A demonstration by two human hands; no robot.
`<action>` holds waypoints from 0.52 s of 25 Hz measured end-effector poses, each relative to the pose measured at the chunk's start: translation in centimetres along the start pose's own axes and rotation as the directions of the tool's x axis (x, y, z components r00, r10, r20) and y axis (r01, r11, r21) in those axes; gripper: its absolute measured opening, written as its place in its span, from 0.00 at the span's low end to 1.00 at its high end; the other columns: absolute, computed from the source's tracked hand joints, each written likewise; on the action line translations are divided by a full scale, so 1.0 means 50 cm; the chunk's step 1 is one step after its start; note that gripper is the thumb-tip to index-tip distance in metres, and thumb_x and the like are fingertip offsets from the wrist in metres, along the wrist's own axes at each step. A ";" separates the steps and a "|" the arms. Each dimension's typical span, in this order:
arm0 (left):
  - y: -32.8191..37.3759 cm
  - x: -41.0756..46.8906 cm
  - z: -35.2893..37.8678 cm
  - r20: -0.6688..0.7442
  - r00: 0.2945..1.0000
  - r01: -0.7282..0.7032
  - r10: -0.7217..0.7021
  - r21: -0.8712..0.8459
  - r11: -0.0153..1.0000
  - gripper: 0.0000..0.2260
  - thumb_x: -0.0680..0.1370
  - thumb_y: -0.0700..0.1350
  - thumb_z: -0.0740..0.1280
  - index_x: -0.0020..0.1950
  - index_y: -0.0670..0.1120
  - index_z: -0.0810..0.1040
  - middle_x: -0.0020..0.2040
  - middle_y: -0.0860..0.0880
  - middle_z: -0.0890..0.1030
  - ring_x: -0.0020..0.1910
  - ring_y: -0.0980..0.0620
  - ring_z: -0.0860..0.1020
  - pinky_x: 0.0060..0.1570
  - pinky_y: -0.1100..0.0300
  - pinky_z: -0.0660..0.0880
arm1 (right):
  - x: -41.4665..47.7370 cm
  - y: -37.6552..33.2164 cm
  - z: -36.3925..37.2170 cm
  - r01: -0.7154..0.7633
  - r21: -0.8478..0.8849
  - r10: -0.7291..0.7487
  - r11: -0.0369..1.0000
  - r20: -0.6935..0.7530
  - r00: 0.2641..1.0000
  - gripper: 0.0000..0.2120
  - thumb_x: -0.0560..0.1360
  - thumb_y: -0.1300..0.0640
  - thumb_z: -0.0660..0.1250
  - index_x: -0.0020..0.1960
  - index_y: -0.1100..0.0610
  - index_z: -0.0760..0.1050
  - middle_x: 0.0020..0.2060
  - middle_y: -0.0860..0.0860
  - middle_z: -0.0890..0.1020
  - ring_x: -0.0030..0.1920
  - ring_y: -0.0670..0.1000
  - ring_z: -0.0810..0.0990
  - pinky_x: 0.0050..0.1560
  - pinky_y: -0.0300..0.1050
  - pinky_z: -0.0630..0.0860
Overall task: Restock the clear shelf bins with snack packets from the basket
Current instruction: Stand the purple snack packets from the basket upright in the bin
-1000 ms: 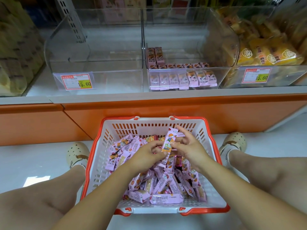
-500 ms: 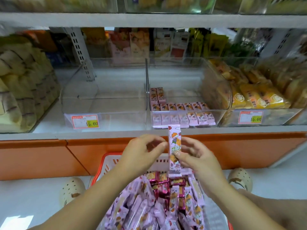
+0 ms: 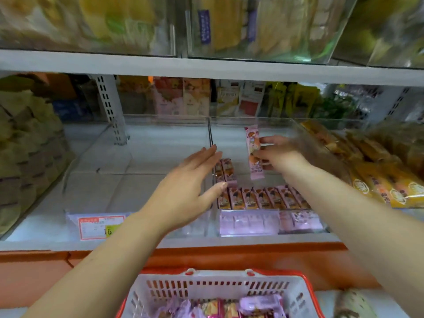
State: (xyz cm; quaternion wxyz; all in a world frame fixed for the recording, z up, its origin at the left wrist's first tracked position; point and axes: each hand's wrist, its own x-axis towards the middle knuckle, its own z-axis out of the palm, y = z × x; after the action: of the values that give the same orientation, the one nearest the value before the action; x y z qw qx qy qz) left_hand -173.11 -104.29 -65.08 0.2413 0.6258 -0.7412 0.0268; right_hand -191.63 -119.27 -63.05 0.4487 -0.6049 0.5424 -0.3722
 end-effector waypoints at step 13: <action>-0.026 0.009 0.018 0.026 0.999 -0.027 0.029 -0.074 0.997 0.31 0.75 0.69 0.49 0.77 0.63 0.50 0.74 0.69 0.45 0.72 0.69 0.49 0.71 0.64 0.51 | 0.138 0.095 0.083 -0.185 -0.429 0.258 0.884 0.117 0.959 0.16 0.70 0.59 0.75 0.56 0.63 0.79 0.50 0.57 0.84 0.47 0.55 0.84 0.45 0.47 0.82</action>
State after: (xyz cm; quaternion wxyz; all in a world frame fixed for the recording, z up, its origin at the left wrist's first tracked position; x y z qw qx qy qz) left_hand -172.21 -105.29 -66.03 0.2538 0.6062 -0.7537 -0.0057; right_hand -188.32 -125.58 -69.13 0.3948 -0.6494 0.6342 -0.1420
